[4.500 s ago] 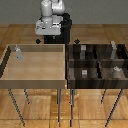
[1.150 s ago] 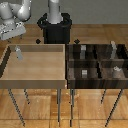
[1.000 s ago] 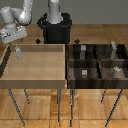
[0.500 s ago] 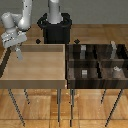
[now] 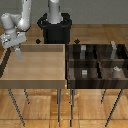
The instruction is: Place the milk carton into the appropriate compartment.
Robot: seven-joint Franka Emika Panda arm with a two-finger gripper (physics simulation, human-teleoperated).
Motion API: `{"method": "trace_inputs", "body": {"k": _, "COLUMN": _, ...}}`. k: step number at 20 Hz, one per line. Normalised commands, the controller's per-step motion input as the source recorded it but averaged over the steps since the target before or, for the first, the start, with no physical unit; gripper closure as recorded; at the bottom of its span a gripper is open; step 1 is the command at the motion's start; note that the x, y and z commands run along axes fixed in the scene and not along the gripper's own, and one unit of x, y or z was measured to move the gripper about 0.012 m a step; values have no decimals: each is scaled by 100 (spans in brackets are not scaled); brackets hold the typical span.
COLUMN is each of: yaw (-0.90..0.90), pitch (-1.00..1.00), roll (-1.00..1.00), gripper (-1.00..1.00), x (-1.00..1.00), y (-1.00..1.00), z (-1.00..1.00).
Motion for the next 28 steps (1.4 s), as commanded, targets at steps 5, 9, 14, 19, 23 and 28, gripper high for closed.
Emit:
{"method": "trace_inputs", "body": {"k": 5, "yaw": 0, "pitch": 0, "roll": 0, "gripper": 100, "x": 0, "y": 0, "z": 100}}
{"method": "trace_inputs", "body": {"k": 9, "yaw": 0, "pitch": 0, "roll": 0, "gripper": 100, "x": 0, "y": 0, "z": 100}}
{"method": "trace_inputs", "body": {"k": 14, "yaw": 0, "pitch": 0, "roll": 0, "gripper": 100, "x": 0, "y": 20, "z": 40}}
{"method": "trace_inputs", "body": {"k": 19, "yaw": 0, "pitch": 0, "roll": 0, "gripper": 100, "x": 0, "y": 100, "z": 0}}
{"method": "trace_inputs", "body": {"k": 23, "yaw": 0, "pitch": 0, "roll": 0, "gripper": 100, "x": 0, "y": 100, "z": 0}}
{"method": "trace_inputs", "body": {"k": 28, "yaw": 0, "pitch": 0, "roll": 0, "gripper": 100, "x": 0, "y": 100, "z": 0}}
